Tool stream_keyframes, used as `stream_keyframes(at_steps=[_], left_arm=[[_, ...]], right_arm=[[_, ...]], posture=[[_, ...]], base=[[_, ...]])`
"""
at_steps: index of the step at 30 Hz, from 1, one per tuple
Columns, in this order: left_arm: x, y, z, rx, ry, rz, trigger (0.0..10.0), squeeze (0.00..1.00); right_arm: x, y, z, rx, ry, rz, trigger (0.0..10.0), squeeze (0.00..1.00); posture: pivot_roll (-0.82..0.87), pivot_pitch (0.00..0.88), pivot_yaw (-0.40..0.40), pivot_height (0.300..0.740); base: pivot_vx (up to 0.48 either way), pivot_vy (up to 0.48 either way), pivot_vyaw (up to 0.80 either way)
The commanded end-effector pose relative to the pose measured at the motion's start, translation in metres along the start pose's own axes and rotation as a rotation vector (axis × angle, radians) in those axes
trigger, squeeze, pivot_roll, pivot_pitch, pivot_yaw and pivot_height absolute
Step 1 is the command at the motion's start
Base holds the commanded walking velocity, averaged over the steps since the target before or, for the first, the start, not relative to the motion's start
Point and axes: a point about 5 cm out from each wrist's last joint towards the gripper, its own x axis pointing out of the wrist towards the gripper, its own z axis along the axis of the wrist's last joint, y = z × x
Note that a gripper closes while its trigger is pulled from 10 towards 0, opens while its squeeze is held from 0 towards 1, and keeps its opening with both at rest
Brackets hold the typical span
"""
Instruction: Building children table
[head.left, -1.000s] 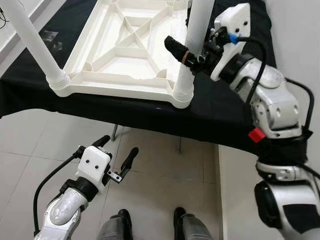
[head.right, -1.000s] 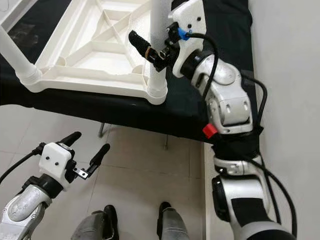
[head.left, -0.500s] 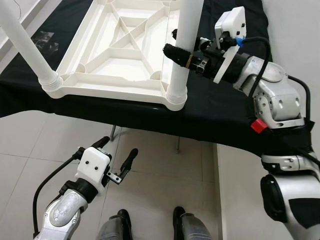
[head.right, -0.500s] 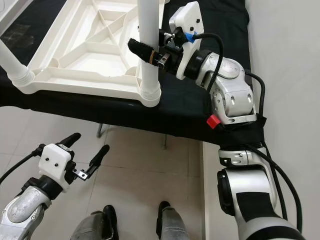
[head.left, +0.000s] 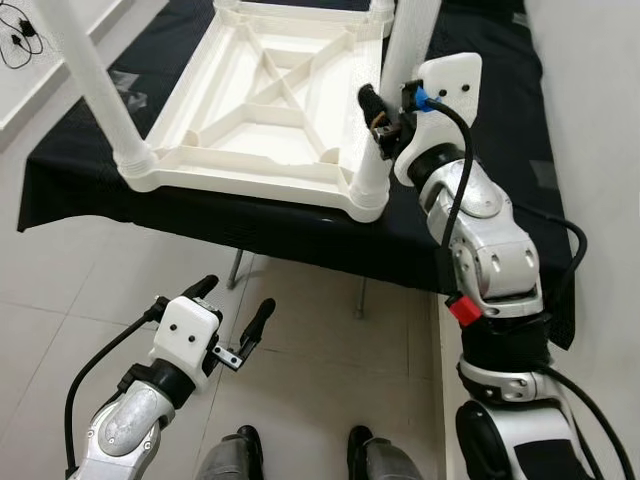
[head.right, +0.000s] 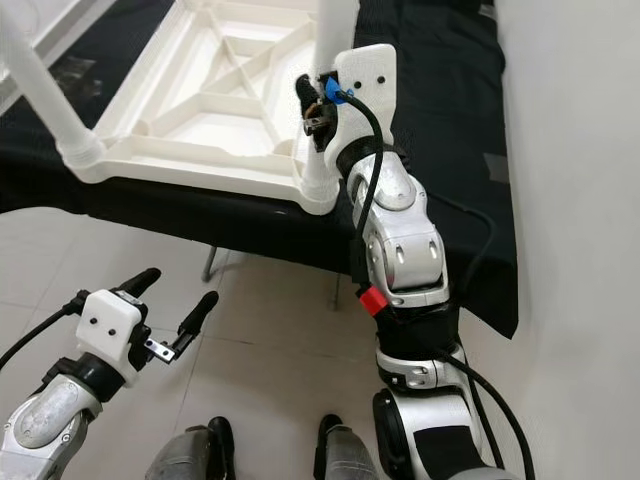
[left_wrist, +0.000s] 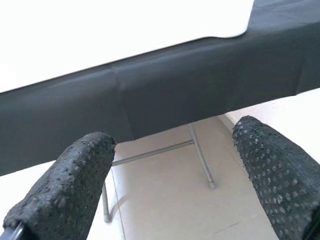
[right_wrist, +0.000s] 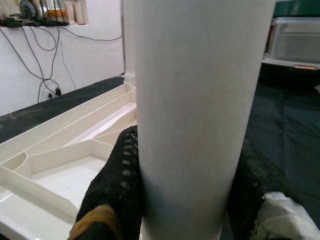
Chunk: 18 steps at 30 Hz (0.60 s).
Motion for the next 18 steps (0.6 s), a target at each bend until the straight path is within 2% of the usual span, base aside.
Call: stream_keyframes(at_steps=[1,3,4,7,8,9,10,11,13,14,15,16,17,18], left_arm=[[-0.002,-0.003,-0.003,-0.005,0.02,-0.011,10.0,0.0],[-0.002,-0.003,-0.003,-0.004,0.018,-0.01,10.0,0.0],[-0.002,-0.003,-0.003,-0.003,0.018,-0.008,10.0,0.0],[-0.002,-0.003,-0.003,-0.002,0.018,-0.007,10.0,0.0],[-0.002,-0.003,-0.003,-0.002,0.018,-0.006,10.0,0.0],[-0.002,-0.003,-0.003,-0.002,0.018,-0.006,10.0,0.0],[-0.002,-0.003,-0.003,-0.002,0.018,-0.006,10.0,0.0],[-0.002,-0.003,-0.003,-0.002,0.017,-0.007,10.0,0.0],[-0.002,-0.003,-0.003,-0.002,0.017,-0.007,10.0,0.0],[-0.002,-0.003,-0.003,-0.003,0.017,-0.007,10.0,0.0],[-0.002,-0.003,-0.003,-0.003,0.017,-0.007,10.0,0.0],[-0.002,-0.003,-0.003,-0.003,0.017,-0.007,10.0,0.0],[-0.003,-0.003,-0.003,-0.004,0.016,-0.007,10.0,0.0],[-0.003,-0.003,-0.003,-0.004,0.016,-0.007,10.0,0.0]], right_arm=[[-0.006,0.001,-0.046,0.024,0.23,-0.008,0.0,0.0],[-0.006,0.008,-0.046,0.033,0.237,0.027,0.0,0.0],[-0.006,0.01,-0.044,0.027,0.23,0.039,10.0,0.0],[-0.006,0.013,-0.042,0.028,0.219,0.049,10.0,0.0],[-0.006,0.014,-0.039,0.031,0.209,0.046,10.0,0.95],[-0.006,0.014,-0.039,0.031,0.209,0.046,10.0,0.95],[-0.006,0.016,-0.037,0.033,0.196,0.056,10.0,1.0],[-0.003,0.016,-0.029,0.047,0.149,0.097,10.0,1.0],[-0.003,0.016,-0.029,0.047,0.149,0.097,10.0,1.0],[0.002,0.013,-0.016,0.066,0.067,0.153,10.0,0.38],[0.005,0.013,-0.002,0.095,-0.01,0.261,10.0,0.0],[0.005,0.013,-0.002,0.095,-0.01,0.261,10.0,0.0],[0.006,0.012,0.014,0.109,-0.092,0.409,10.0,0.0],[0.006,0.012,0.014,0.109,-0.092,0.409,10.0,0.0]], posture=[[0.02,0.33,-0.04,0.74],[0.02,0.332,-0.042,0.74],[0.02,0.331,-0.042,0.74],[0.02,0.331,-0.042,0.74],[0.02,0.331,-0.042,0.74],[0.02,0.331,-0.042,0.74],[0.02,0.331,-0.041,0.74],[0.02,0.333,-0.04,0.74],[0.02,0.333,-0.04,0.74],[0.02,0.333,-0.041,0.74],[0.02,0.333,-0.041,0.74],[0.02,0.333,-0.041,0.74],[0.02,0.337,-0.042,0.74],[0.02,0.337,-0.042,0.74]], base=[[0.0,0.0,0.0],[0.0,0.0,0.0],[0.0,0.0,0.0],[0.0,0.0,0.0],[0.0,0.0,0.0],[0.0,0.0,0.0],[0.0,0.0,0.0],[0.0,0.0,0.0],[0.0,0.0,0.0],[0.0,0.0,0.0],[0.0,0.0,0.0],[0.0,0.0,0.0],[0.0,0.0,0.0],[0.0,0.0,0.0]])
